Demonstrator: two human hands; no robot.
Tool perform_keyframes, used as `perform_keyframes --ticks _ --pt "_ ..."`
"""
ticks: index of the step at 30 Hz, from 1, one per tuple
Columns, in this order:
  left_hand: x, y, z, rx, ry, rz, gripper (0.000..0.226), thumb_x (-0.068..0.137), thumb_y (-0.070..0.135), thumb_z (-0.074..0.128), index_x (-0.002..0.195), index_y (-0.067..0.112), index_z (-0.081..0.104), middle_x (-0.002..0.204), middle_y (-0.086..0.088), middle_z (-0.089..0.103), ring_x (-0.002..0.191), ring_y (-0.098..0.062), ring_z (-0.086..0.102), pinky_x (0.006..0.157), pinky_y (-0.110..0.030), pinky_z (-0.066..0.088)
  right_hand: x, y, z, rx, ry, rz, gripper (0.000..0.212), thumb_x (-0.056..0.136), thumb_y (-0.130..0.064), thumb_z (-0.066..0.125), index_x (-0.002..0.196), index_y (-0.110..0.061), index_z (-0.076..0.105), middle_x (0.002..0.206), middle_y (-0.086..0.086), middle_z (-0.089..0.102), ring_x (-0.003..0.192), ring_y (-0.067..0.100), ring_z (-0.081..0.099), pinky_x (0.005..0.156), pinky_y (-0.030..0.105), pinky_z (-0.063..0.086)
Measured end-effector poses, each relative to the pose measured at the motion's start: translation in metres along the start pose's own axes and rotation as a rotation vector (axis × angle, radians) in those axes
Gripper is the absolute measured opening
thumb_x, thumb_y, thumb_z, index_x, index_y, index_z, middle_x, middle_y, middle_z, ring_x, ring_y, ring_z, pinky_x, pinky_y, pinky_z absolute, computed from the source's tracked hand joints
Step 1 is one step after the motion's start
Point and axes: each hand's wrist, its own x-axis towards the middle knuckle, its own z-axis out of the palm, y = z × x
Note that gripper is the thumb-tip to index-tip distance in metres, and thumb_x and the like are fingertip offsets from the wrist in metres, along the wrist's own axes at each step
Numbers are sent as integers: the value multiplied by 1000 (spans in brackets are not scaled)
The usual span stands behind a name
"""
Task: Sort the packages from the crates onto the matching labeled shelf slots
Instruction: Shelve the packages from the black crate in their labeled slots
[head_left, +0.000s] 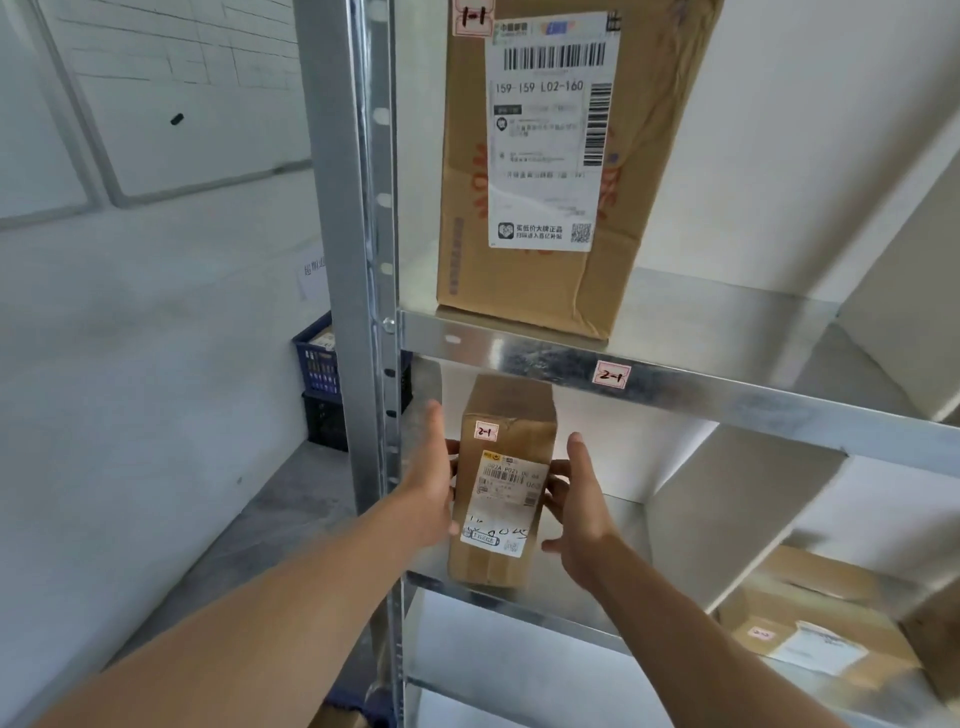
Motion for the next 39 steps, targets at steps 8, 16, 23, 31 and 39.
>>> perform_keyframes --ticks 8,16,23,31,39 --pt "40 2 0 -19 108 23 79 92 80 17 101 20 67 71 -6 76 84 -27 67 83 -43 48 25 7 15 -12 71 20 70 102 -70 21 138 -18 49 153 6 51 143 32 43 113 70 26" --pt "51 4 13 56 214 23 124 55 106 20 146 26 46 145 -10 56 130 -35 55 111 -58 38 34 5 20 -38 142 -3 52 103 -68 28 131 -30 49 118 -3 63 113 28 57 94 60 35" --pt "62 4 8 134 202 -16 131 44 110 16 137 26 56 135 -12 62 119 -36 61 107 -57 43 34 7 24 -101 107 32 58 104 -67 26 143 -30 49 140 1 60 127 31 55 104 65 35" --pt "43 13 8 150 222 31 99 76 94 17 133 25 58 130 -12 65 114 -34 63 106 -56 44 26 3 25 -127 108 17 49 105 -65 25 130 -33 53 115 -6 61 112 26 55 98 59 36" --pt "39 18 9 142 238 49 95 84 88 18 148 23 44 146 -13 54 131 -36 51 110 -53 38 20 -6 20 -150 116 -67 39 110 -54 23 97 -37 55 89 -17 57 81 10 54 92 48 35"
